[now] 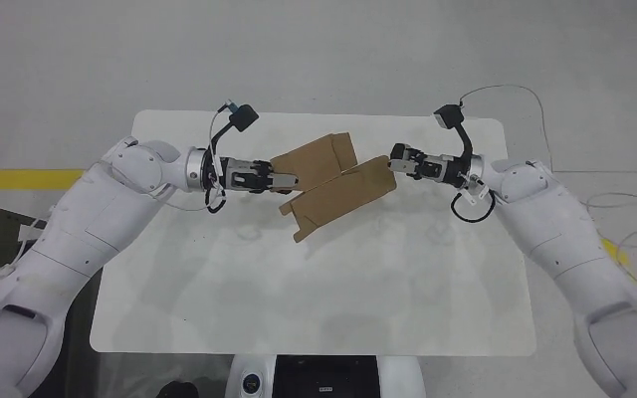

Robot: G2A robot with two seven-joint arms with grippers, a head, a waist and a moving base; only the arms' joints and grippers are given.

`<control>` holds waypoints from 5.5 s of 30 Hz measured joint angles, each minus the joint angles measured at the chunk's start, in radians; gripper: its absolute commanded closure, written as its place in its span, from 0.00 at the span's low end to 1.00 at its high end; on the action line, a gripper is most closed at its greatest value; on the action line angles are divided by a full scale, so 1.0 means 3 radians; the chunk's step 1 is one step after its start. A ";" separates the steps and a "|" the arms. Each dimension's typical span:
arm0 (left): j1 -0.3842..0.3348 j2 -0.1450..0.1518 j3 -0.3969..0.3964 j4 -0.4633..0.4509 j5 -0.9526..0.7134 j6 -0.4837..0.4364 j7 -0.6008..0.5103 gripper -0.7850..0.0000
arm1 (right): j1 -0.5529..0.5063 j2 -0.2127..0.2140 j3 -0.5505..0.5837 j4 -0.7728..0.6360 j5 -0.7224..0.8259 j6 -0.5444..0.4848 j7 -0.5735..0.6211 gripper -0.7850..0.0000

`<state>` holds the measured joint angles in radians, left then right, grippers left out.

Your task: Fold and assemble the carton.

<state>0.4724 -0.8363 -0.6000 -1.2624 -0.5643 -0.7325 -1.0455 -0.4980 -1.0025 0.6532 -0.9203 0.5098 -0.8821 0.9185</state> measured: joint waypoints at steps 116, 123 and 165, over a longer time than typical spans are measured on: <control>0.0572 -0.0243 -0.1040 -0.0090 -0.0224 0.0600 -0.0614 0.00 | 0.0249 0.0103 -0.0949 -0.0476 0.0795 0.0385 0.0450 1.00; 0.0565 -0.0282 -0.1026 -0.0038 -0.0222 0.0620 -0.0629 0.00 | 0.0241 0.0089 -0.0902 -0.0474 0.0768 0.0368 0.0434 1.00; 0.0663 -0.0434 -0.1200 0.0198 -0.0280 0.1199 -0.0471 0.56 | 0.0108 0.0001 -0.0637 -0.0385 0.0670 0.0334 0.0400 1.00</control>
<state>0.6714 -0.9666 -0.9600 -1.2028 -0.6483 -0.3730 -1.1868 -0.4655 -1.0022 0.4623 -1.0359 0.7109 -0.7818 1.0384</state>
